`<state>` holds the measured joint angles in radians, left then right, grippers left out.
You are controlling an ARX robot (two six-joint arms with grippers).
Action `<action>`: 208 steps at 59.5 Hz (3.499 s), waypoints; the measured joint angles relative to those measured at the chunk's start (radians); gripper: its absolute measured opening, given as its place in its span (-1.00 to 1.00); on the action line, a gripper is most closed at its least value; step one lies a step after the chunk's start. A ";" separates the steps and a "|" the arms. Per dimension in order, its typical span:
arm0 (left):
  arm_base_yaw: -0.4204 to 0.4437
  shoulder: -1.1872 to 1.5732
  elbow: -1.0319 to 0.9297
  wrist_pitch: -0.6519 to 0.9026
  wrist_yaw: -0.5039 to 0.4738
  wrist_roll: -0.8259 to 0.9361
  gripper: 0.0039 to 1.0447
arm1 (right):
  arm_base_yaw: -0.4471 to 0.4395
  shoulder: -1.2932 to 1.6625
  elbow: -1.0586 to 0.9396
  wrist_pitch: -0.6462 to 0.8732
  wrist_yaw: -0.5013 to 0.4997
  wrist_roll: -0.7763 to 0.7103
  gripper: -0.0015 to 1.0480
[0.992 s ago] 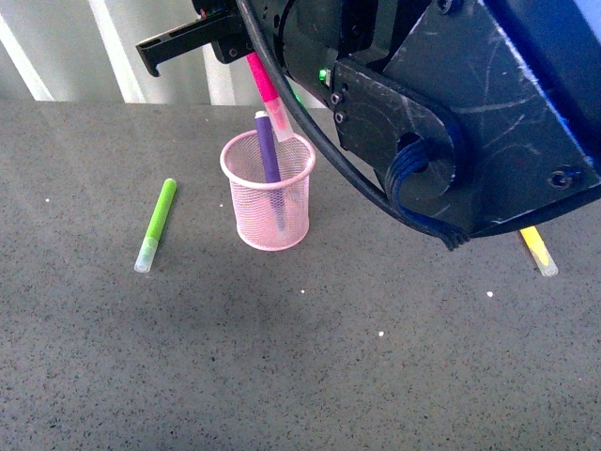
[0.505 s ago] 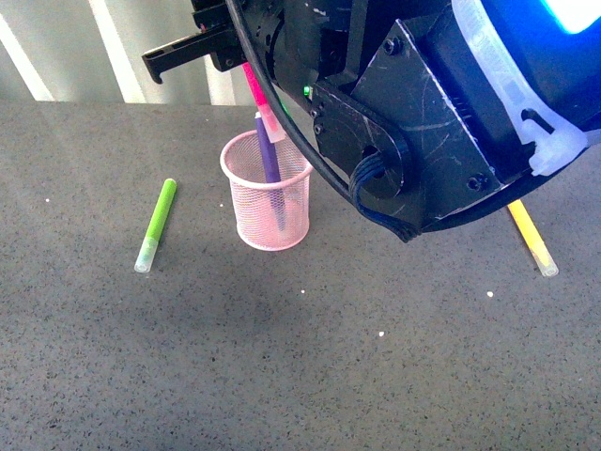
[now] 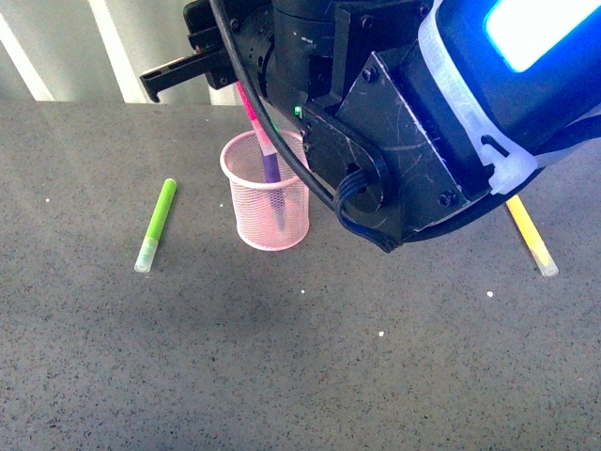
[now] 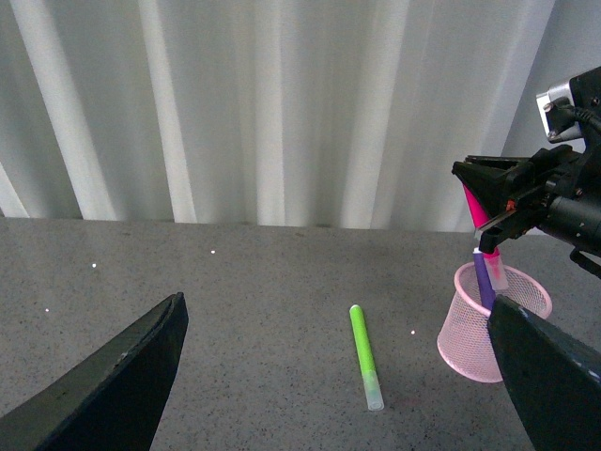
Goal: Insert purple and pink pens into pink cup
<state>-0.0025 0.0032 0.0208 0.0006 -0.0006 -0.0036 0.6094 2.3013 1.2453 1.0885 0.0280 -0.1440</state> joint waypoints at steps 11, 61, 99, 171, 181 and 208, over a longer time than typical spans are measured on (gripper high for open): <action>0.000 0.000 0.000 0.000 0.000 0.000 0.88 | 0.003 0.000 -0.013 0.004 -0.002 0.001 -0.77; 0.000 0.000 0.000 0.000 0.000 0.000 0.87 | -0.045 -0.630 -0.398 -0.483 0.338 0.209 0.86; 0.000 0.000 0.000 0.000 0.001 0.000 0.87 | -0.270 -1.107 -0.919 -0.232 0.309 0.141 -0.36; 0.000 0.000 0.000 0.000 0.000 0.000 0.87 | -0.607 -1.886 -1.228 -0.673 -0.026 0.141 -0.93; 0.000 0.000 0.000 0.000 0.000 0.000 0.87 | -0.607 -1.958 -1.228 -0.744 -0.026 0.141 -0.93; 0.000 0.000 0.000 0.000 0.000 0.000 0.87 | -0.607 -2.105 -1.228 -0.888 -0.026 0.141 -0.93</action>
<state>-0.0025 0.0032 0.0208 0.0006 -0.0002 -0.0040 0.0025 0.1967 0.0170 0.2005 0.0021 -0.0029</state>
